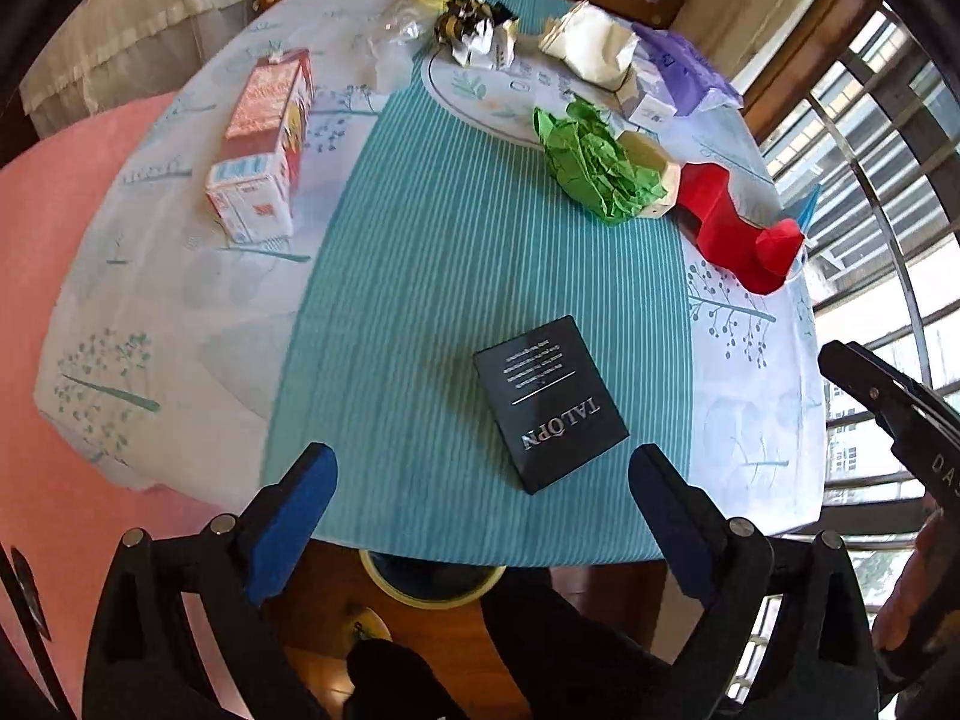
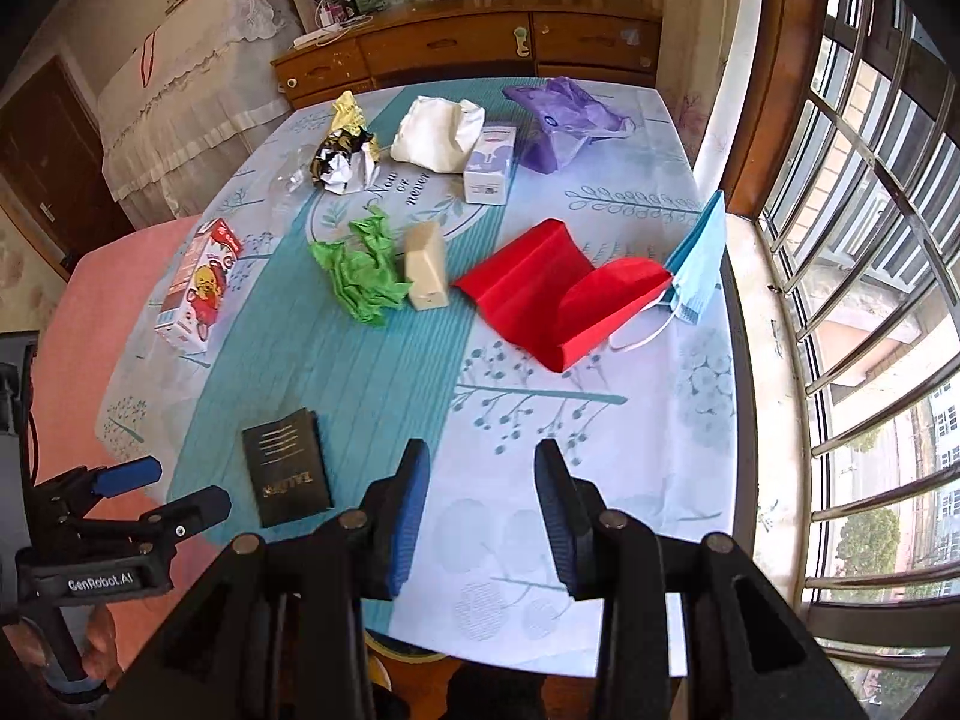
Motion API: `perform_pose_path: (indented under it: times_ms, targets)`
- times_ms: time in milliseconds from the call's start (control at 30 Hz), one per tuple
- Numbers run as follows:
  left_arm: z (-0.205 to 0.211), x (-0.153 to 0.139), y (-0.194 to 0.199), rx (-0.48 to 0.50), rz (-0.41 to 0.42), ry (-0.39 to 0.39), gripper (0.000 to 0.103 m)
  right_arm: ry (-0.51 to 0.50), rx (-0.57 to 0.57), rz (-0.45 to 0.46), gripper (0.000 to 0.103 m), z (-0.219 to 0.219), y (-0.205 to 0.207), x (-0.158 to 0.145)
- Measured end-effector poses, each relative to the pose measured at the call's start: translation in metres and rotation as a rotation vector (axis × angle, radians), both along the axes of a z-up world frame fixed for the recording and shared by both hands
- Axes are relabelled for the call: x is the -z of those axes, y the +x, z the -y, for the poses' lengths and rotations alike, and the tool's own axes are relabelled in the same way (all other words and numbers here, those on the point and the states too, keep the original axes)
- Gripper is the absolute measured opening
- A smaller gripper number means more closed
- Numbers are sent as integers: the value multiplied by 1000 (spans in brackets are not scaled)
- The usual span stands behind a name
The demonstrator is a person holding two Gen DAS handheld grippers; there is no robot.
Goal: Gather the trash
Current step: 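Move the left tool to the black TALOPN card and grasp it, then grasp the red paper with the right tool and lift it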
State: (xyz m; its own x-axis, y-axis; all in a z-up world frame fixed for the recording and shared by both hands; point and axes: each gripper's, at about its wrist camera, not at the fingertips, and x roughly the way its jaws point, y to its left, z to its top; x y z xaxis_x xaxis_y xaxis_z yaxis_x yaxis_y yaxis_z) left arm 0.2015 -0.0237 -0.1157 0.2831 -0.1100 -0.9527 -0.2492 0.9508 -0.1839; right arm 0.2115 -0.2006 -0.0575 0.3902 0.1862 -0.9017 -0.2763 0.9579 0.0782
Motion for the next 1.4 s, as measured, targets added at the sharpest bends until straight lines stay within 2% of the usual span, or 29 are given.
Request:
perform_pose_path:
  times_ms: [100,167,367,433,700,800,867,900,1100,1267,1400]
  targets:
    - [9,19,17,-110,-60,-55,97,-6,-35,-29,37,15,19,9]
    - [15,28,26,-164,-86,-64,97,-6,-50,-41,37,22,29,13]
    - [38,50,41,-247,-168,38,97,73,-42,-104,37,42,55,23]
    - [41,58,42,-271,-200,31,97,103,-35,-128,37,46,63,25]
    - [46,62,42,-325,-194,58,95,268,61,-267,37,62,88,36]
    - [46,59,41,-331,-185,73,83,316,112,-316,37,64,95,44]
    - [45,55,42,-333,-167,78,64,338,136,-335,37,64,100,48]
    - [44,54,41,-331,-158,77,58,344,145,-341,37,63,102,50]
    - [34,54,31,-338,-118,-11,56,343,200,-379,37,58,118,62]
    - [19,48,19,-340,-104,-22,56,328,222,-402,37,50,124,74]
    - [16,43,17,-323,-93,-9,56,290,216,-386,36,43,123,79]
